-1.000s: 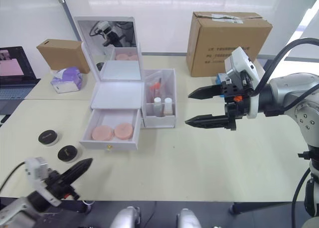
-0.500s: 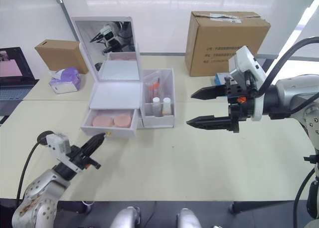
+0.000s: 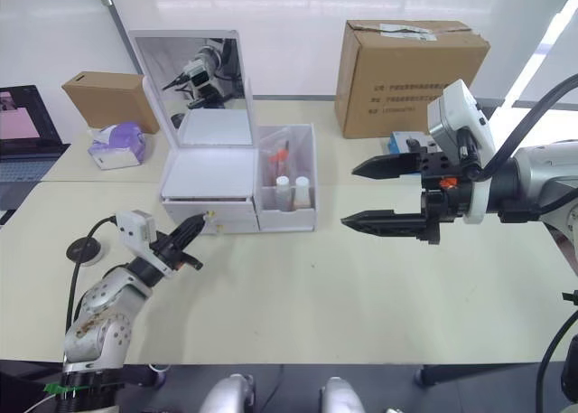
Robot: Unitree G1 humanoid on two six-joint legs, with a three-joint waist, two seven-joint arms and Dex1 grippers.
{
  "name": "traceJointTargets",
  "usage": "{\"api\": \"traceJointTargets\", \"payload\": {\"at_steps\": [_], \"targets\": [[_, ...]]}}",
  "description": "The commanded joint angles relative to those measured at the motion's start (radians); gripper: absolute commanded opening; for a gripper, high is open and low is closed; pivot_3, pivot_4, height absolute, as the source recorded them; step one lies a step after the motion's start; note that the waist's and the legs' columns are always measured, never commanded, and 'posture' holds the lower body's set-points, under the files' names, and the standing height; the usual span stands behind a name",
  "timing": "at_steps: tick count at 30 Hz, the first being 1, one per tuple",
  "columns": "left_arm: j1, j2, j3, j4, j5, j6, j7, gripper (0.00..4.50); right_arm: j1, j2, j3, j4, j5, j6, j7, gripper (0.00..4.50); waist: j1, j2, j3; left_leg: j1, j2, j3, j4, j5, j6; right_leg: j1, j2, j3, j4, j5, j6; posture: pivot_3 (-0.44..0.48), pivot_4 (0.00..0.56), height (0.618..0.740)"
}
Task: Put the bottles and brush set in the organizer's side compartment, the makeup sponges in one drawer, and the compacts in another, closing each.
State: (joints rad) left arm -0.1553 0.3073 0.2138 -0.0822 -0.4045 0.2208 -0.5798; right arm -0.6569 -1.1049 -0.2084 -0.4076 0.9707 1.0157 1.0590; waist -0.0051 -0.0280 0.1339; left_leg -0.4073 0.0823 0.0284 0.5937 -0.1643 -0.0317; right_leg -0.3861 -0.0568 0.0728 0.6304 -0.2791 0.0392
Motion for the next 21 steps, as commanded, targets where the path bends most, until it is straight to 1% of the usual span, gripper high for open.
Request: {"api": "traceJointTargets", "payload": {"at_steps": [1,5,10,14,17,20,21], "targets": [[-0.059,-0.011,-0.02,0.055,0.044,-0.054,0.035,0.03,0.005,-0.014,-0.051,-0.028,0.032,0.01,-0.02,4.5,0.002,0.0,0.0,0.0,0.0,0.0,0.0,0.0,0.0,0.0,0.0,0.0,0.0,0.0,0.0,0.0,0.15,0.74],[-0.084,-0.023,-0.027,0.096,0.06,-0.083,0.047,0.03,0.018,-0.022,-0.063,-0.035,0.051,0.01,-0.037,4.5,0.01,0.0,0.0,0.0,0.0,0.0,0.0,0.0,0.0,0.001,0.0,0.0,0.0,0.001,0.002,0.0,0.15,0.74],[-0.098,-0.019,-0.017,0.136,0.051,-0.111,0.036,0.03,0.028,-0.026,-0.07,-0.043,0.072,0.015,-0.054,4.5,0.015,0.0,0.0,0.0,-0.001,0.0,0.0,0.0,0.0,0.001,-0.001,0.0,0.0,0.001,0.002,0.0,0.15,0.74],[-0.035,-0.016,-0.003,0.075,0.02,-0.102,0.024,0.03,0.036,-0.03,-0.082,-0.051,0.091,0.024,-0.064,4.5,0.013,0.0,0.0,-0.001,-0.001,0.0,0.0,0.0,0.0,0.0,0.0,0.0,0.0,0.001,0.003,0.0,0.15,0.74],[0.08,-0.025,-0.018,-0.004,0.023,-0.106,0.014,0.58,0.043,-0.034,-0.09,-0.056,0.105,0.03,-0.071,4.5,0.005,0.001,0.0,0.0,-0.001,0.0,0.0,0.0,0.0,0.0,0.0,0.001,-0.001,0.002,0.001,0.0,0.15,0.74],[0.152,-0.064,-0.034,-0.039,0.036,-0.125,0.05,1.49,0.046,-0.035,-0.093,-0.057,0.112,0.032,-0.075,4.5,0.001,0.001,0.0,0.0,0.0,0.0,0.0,0.0,0.0,0.0,0.0,0.001,-0.001,0.002,0.001,0.0,0.15,0.74],[0.165,-0.073,-0.047,-0.039,0.058,-0.142,0.059,1.82,0.046,-0.035,-0.093,-0.057,0.115,0.031,-0.076,4.5,0.002,0.001,0.0,0.0,0.0,0.0,0.0,0.0,0.0,0.0,0.0,0.001,-0.001,0.001,0.001,0.0,0.15,0.74]]}}
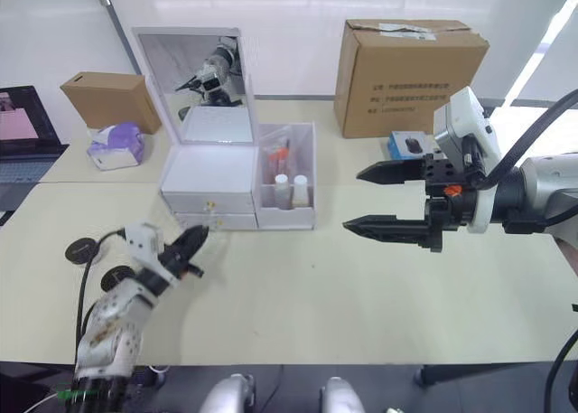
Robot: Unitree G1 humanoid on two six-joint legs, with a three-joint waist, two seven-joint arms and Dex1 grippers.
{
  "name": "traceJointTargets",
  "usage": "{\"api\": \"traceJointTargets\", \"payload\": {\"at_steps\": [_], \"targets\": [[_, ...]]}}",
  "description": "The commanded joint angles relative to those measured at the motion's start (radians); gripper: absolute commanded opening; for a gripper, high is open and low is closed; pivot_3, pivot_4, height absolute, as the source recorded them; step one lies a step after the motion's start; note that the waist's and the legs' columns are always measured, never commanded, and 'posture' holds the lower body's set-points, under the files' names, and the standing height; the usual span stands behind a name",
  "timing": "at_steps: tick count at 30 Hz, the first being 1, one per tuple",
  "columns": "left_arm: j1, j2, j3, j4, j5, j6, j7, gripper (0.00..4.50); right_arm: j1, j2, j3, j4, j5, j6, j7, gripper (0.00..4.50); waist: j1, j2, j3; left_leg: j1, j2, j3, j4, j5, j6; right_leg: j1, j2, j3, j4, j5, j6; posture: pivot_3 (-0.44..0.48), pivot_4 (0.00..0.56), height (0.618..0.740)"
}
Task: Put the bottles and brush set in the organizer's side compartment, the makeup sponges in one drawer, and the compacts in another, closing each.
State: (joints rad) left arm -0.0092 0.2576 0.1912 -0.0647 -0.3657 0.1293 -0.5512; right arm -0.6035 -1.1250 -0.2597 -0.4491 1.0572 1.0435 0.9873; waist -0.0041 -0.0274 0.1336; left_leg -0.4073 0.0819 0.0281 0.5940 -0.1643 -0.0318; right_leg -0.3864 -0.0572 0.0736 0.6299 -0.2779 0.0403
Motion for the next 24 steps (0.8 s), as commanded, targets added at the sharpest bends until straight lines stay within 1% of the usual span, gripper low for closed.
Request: {"api": "traceJointTargets", "payload": {"at_steps": [1,2,3,7,10,13,16,21,24], "targets": [[0.025,-0.034,-0.041,-0.051,0.052,-0.074,0.047,2.15,-0.007,-0.016,-0.042,-0.015,0.033,0.004,-0.007,4.5,0.003,0.0,0.0,0.0,0.0,0.0,0.0,0.0,0.0,0.0,0.0,0.0,0.0,-0.001,0.001,0.0,0.15,0.74],[0.023,-0.043,-0.051,-0.045,0.072,-0.085,0.062,2.41,-0.009,-0.018,-0.041,-0.014,0.035,0.003,-0.008,4.5,0.006,0.0,0.0,0.0,0.0,0.0,0.0,0.0,0.0,0.0,0.0,-0.001,-0.001,-0.001,0.001,0.0,0.15,0.74],[0.021,-0.049,-0.058,-0.04,0.084,-0.092,0.073,2.41,-0.009,-0.019,-0.041,-0.013,0.038,0.003,-0.009,4.5,0.009,0.0,0.0,0.0,0.0,0.0,0.0,0.0,0.0,-0.001,-0.001,-0.001,-0.001,-0.004,-0.002,0.0,0.15,0.74],[-0.032,-0.095,-0.1,0.014,0.178,-0.133,0.176,2.41,-0.011,-0.028,-0.042,-0.012,0.049,0.003,-0.013,4.5,0.015,0.0,0.0,-0.002,-0.001,0.0,0.0,0.0,0.0,0.0,-0.001,0.0,-0.001,-0.006,-0.001,0.0,0.15,0.74],[-0.079,-0.142,-0.105,0.066,0.212,-0.139,0.259,2.41,-0.007,-0.033,-0.046,-0.017,0.056,0.007,-0.018,4.5,0.015,0.0,0.0,-0.002,-0.001,0.0,0.001,0.0,0.0,0.0,-0.001,0.0,-0.001,-0.001,0.006,0.0,0.15,0.74],[-0.108,-0.174,-0.121,0.102,0.248,-0.18,0.305,2.41,-0.007,-0.039,-0.048,-0.018,0.058,0.008,-0.021,4.5,0.014,0.0,0.0,-0.002,-0.001,-0.001,0.001,0.0,0.0,0.0,0.0,0.0,-0.001,-0.001,0.006,0.0,0.15,0.74],[-0.125,-0.187,-0.129,0.125,0.248,-0.189,0.312,2.41,-0.008,-0.043,-0.046,-0.018,0.061,0.009,-0.029,4.5,0.013,0.0,0.0,-0.002,-0.002,-0.002,0.001,0.0,0.0,0.0,0.0,0.0,-0.001,-0.001,0.006,0.0,0.15,0.74],[-0.16,-0.203,-0.122,0.177,0.253,-0.202,0.358,2.41,-0.009,-0.045,-0.037,-0.017,0.068,0.006,-0.048,4.5,0.014,0.0,0.0,-0.002,-0.002,-0.002,0.001,0.0,0.0,0.0,0.0,0.0,-0.001,-0.001,0.006,0.0,0.15,0.74],[-0.167,-0.211,-0.132,0.193,0.261,-0.226,0.37,1.8,-0.007,-0.045,-0.033,-0.016,0.068,0.007,-0.056,4.5,0.016,0.0,0.0,-0.002,-0.003,-0.003,0.001,0.0,0.0,0.0,0.0,0.0,-0.001,-0.001,0.007,0.0,0.15,0.74]]}}
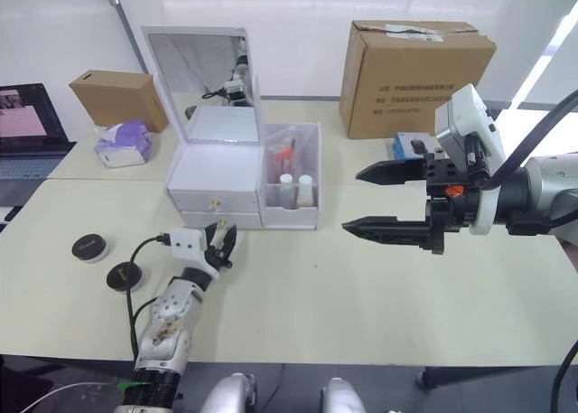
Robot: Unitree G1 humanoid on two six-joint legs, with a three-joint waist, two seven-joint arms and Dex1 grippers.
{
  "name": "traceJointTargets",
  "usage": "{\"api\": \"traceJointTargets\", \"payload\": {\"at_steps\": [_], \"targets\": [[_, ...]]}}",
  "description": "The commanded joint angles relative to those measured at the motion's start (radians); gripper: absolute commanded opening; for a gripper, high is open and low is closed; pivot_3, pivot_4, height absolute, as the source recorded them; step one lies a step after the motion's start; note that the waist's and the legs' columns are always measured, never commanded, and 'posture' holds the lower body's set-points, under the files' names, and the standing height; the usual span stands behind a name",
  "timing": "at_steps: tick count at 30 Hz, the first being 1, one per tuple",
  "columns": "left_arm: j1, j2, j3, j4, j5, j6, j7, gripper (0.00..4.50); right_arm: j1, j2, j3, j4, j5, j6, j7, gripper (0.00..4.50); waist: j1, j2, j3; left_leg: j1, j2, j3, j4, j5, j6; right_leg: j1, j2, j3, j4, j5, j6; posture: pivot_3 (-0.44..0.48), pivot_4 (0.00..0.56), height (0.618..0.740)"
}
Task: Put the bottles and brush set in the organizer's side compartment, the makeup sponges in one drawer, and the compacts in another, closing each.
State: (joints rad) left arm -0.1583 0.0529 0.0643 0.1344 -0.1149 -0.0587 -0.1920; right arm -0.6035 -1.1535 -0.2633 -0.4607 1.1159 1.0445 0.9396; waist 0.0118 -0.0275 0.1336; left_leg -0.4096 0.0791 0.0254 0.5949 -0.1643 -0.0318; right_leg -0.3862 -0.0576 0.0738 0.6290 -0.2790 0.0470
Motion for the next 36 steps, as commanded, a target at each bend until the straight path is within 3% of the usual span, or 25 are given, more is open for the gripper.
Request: {"api": "traceJointTargets", "payload": {"at_steps": [1,4,14,22,27,36], "targets": [[-0.016,-0.006,-0.01,-0.007,0.011,-0.043,0.01,1.53,-0.005,-0.017,-0.027,-0.005,0.007,0.004,-0.009,4.5,0.0,0.0,0.0,0.0,0.0,0.0,0.0,0.0,0.0,0.0,0.0,0.0,0.0,0.0,0.0,0.0,0.15,0.74],[-0.006,0.001,-0.014,-0.015,0.018,-0.054,0.016,0.57,0.001,-0.012,-0.021,0.001,-0.006,-0.002,-0.015,4.5,-0.001,0.0,0.0,0.0,0.0,-0.001,0.0,0.0,0.0,0.0,0.0,0.0,0.0,0.0,0.0,0.0,0.15,0.74],[0.163,0.077,-0.034,-0.196,0.008,-0.012,-0.05,0.55,0.055,0.009,-0.024,0.0,-0.015,-0.011,-0.029,4.5,-0.005,0.001,0.0,0.0,0.0,-0.002,0.0,0.0,0.0,0.0,0.0,0.0,0.0,0.0,0.0,0.0,0.15,0.74],[0.374,0.174,-0.049,-0.456,-0.19,0.186,-0.216,0.55,0.085,0.034,-0.031,-0.021,0.014,-0.007,-0.054,4.5,-0.012,0.002,-0.001,0.0,0.0,-0.001,0.0,0.0,0.0,-0.001,-0.001,0.0,0.0,-0.005,-0.008,0.0,0.15,0.74],[0.407,0.204,-0.037,-0.499,-0.219,0.26,-0.218,0.55,0.128,0.043,-0.051,-0.033,0.031,-0.01,-0.053,4.5,-0.009,0.002,-0.001,0.001,0.0,-0.001,0.0,0.0,0.0,-0.001,-0.001,-0.001,-0.001,-0.006,-0.008,0.0,0.15,0.74],[0.486,0.265,0.052,-0.544,-0.324,0.312,-0.3,3.47,0.206,0.026,-0.101,-0.045,0.03,-0.03,0.005,4.5,-0.017,0.001,-0.001,0.001,0.0,-0.001,0.0,0.0,0.0,0.0,-0.001,-0.001,0.0,-0.006,-0.008,0.0,0.15,0.74]]}}
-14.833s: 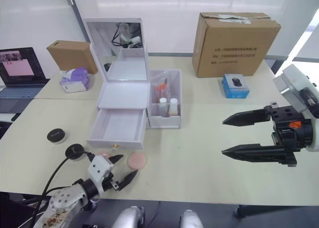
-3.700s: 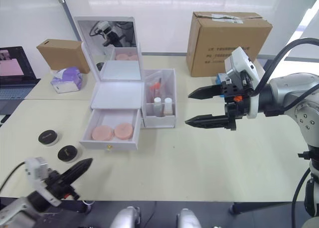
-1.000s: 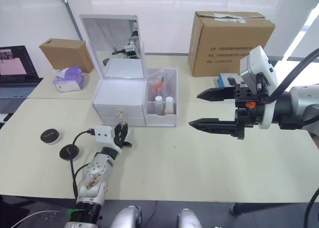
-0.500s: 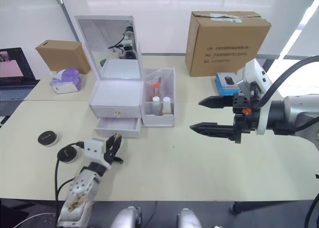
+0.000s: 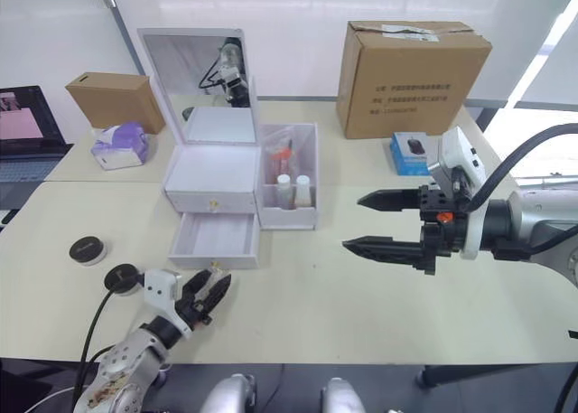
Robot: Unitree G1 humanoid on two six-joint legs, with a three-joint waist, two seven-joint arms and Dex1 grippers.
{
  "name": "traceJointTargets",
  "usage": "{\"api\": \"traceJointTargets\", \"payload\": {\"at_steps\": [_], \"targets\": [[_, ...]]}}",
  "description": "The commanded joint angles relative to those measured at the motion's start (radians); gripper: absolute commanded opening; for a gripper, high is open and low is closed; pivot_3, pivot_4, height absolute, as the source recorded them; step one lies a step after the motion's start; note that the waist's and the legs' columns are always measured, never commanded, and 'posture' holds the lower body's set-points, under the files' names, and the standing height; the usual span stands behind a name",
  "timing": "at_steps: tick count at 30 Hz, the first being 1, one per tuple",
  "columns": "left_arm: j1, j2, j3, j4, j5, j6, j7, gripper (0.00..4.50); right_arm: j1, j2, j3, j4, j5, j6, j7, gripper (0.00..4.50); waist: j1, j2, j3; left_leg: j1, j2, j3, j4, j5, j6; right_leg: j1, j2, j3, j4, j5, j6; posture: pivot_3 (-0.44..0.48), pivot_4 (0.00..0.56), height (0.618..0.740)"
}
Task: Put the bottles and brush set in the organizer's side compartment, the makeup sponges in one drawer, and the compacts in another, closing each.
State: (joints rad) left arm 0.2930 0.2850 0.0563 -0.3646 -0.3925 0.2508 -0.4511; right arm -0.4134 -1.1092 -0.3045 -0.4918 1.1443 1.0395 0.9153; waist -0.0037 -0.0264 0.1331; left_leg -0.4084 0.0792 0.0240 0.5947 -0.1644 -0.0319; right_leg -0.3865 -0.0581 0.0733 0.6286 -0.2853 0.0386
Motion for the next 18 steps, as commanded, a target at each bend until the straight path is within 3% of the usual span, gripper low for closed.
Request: {"api": "traceJointTargets", "payload": {"at_steps": [1,4,9,10,14,18], "targets": [[0.058,0.045,0.092,-0.042,-0.069,0.004,-0.055,3.77,0.036,-0.022,-0.07,-0.013,-0.007,-0.031,0.043,4.5,-0.004,0.0,0.0,0.0,0.0,0.0,0.0,0.0,0.0,0.0,0.0,0.0,0.0,0.0,0.0,0.0,0.15,0.74],[0.134,0.075,0.185,-0.053,-0.145,-0.004,-0.112,4.48,0.142,-0.026,-0.131,-0.007,-0.049,-0.056,0.096,4.5,-0.007,-0.001,0.0,0.001,0.0,0.0,-0.001,0.0,0.0,0.0,0.0,0.0,0.0,-0.001,-0.001,0.0,0.15,0.74],[0.201,0.185,0.3,-0.019,-0.271,0.06,-0.258,4.48,0.285,0.026,-0.197,-0.035,-0.174,-0.18,0.108,4.5,-0.007,-0.001,0.001,0.004,0.001,0.001,-0.001,0.0,-0.001,-0.002,-0.001,-0.001,-0.001,-0.002,-0.002,0.0,0.15,0.74],[0.204,0.214,0.327,0.009,-0.282,0.068,-0.288,4.48,0.306,0.036,-0.216,-0.039,-0.185,-0.196,0.109,4.5,-0.007,-0.001,0.001,0.003,0.001,0.001,-0.001,-0.005,-0.008,-0.002,-0.001,-0.002,-0.001,-0.002,-0.002,0.0,0.15,0.74],[0.201,0.379,0.396,0.206,-0.189,0.021,-0.405,4.48,0.377,0.054,-0.255,-0.006,-0.263,-0.26,0.12,4.5,-0.008,-0.002,0.001,0.003,0.001,0.001,-0.001,-0.006,-0.01,-0.002,-0.001,-0.002,-0.001,-0.002,-0.002,0.0,0.15,0.74],[0.123,0.5,0.494,0.411,-0.197,-0.008,-0.503,4.48,0.411,0.072,-0.224,0.057,-0.343,-0.353,0.164,4.5,-0.01,-0.002,0.001,0.005,0.001,0.001,-0.003,-0.006,-0.01,-0.003,-0.001,-0.003,-0.001,-0.003,-0.003,0.0,0.15,0.74]]}}
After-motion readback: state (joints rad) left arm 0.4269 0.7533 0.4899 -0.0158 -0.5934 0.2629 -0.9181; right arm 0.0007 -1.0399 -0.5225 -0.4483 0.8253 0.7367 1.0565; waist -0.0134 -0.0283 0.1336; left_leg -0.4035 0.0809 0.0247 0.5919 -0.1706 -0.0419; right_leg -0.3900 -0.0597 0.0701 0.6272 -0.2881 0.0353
